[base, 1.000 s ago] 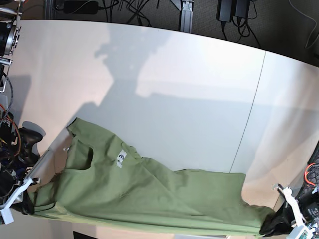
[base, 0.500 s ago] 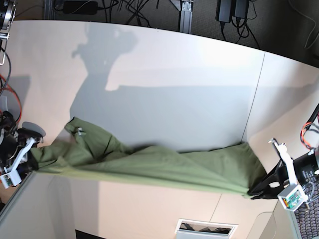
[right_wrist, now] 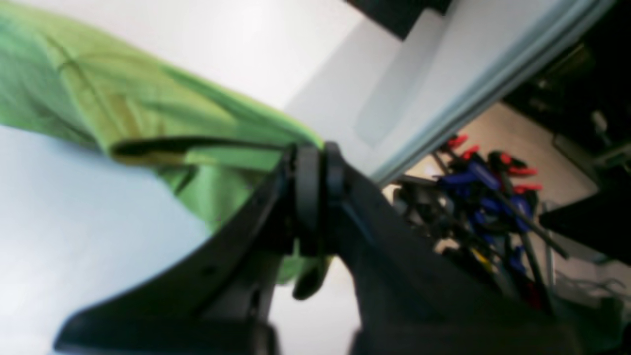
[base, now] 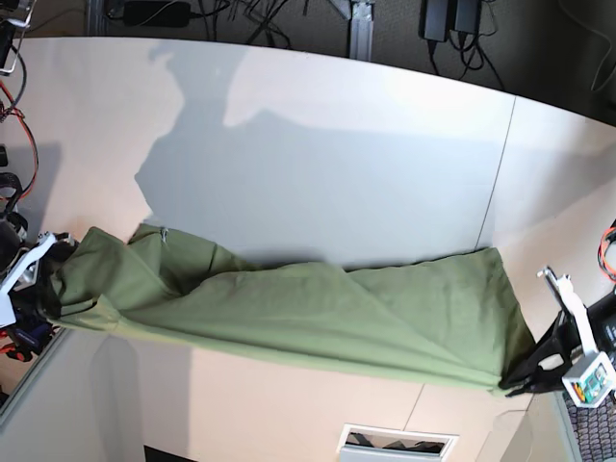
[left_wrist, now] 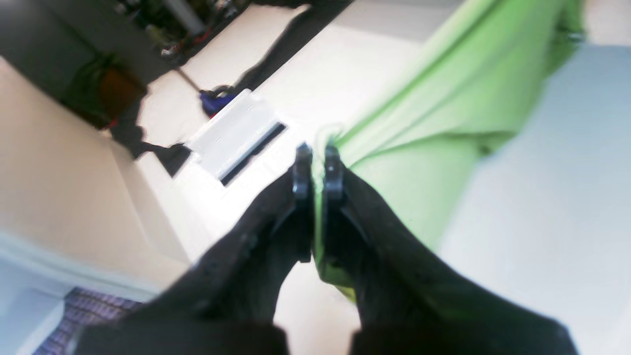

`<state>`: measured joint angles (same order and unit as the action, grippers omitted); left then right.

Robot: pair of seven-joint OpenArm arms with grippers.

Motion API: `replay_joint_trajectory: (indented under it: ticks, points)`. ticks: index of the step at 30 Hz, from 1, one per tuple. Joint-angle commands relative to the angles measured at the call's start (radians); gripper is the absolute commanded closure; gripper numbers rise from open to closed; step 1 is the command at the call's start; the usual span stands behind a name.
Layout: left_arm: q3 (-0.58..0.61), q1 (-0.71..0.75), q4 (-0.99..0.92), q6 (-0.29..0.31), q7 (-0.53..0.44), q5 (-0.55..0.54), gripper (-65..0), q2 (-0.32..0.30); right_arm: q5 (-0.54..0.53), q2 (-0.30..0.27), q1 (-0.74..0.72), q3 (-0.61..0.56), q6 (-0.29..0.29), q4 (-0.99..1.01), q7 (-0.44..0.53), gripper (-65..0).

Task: Layout the t-shirt on the table in an organized manner, then fold the t-shirt properly
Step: 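Lift the shirt with both grippers and swing it out flat, then lower the shirt onto the table and open both grippers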

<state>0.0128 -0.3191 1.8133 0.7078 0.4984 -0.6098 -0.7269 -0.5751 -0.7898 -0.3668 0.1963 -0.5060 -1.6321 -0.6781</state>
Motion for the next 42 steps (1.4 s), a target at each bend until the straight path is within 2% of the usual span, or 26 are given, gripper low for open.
replay_joint_trajectory:
  ticks: [1, 4, 9, 14, 18, 22, 24, 26, 28, 30, 37, 42]
  points:
    - [-0.015, -0.064, -0.035, -0.01, -0.053, 0.006, 0.0, -0.015, 0.025, -0.021, -0.05, 0.008, 0.018, 0.014, 0.048, 0.0]
    - [-0.013, -0.193, -0.196, -0.01, -0.113, 0.008, 0.0, 0.006, 0.053, -0.01, -0.16, -0.022, 0.018, 0.119, 0.084, 0.0]
    - [-0.001, -0.444, -0.476, -0.01, -0.129, 0.008, 0.0, 0.07, 0.065, 0.0, -0.399, -0.127, 0.018, 0.32, 0.126, 0.0]
    - [0.098, -0.667, -0.723, -0.01, -0.198, 0.048, 0.0, 0.135, 0.071, 0.06, -0.607, -0.214, 0.018, 0.438, 0.125, 0.0]
    - [0.19, -0.767, -0.782, -0.01, -0.255, 0.131, 0.0, 0.164, 0.07, 0.1, -0.67, -0.218, 0.018, 0.45, 0.121, 0.0]
    - [0.204, -0.789, -0.78, -0.01, -0.238, 0.12, 0.0, 0.147, 0.038, 0.109, -0.667, -0.218, 0.018, 0.434, 0.099, 0.0]
    - [0.204, -0.774, -0.77, -0.01, -0.173, 0.07, 0.0, 0.119, 0.004, 0.105, -0.643, -0.217, 0.018, 0.398, 0.047, 0.0]
    - [0.204, -0.728, -0.734, -0.01, -0.066, -0.018, 0.0, 0.084, -0.04, 0.091, -0.593, -0.217, 0.016, 0.343, -0.022, 0.0]
    - [0.204, -0.645, -0.673, -0.01, 0.065, -0.126, 0.0, 0.044, -0.073, 0.064, -0.505, -0.216, 0.012, 0.272, -0.064, 0.0]
    - [0.204, -0.53, -0.595, -0.01, 0.153, -0.197, 0.0, 0.006, -0.072, 0.041, -0.386, -0.212, 0.012, 0.195, -0.068, 0.0]
    - [0.204, -0.089, -0.4, -0.01, 0.172, -0.224, 0.0, -0.09, -0.072, 0.045, 0.055, -0.124, 0.012, -0.006, -0.079, 0.0]
    - [0.203, 0.047, -0.396, -0.01, 0.173, -0.225, 0.0, -0.091, -0.077, 0.094, 0.251, -0.038, 0.012, -0.039, -0.078, 0.0]
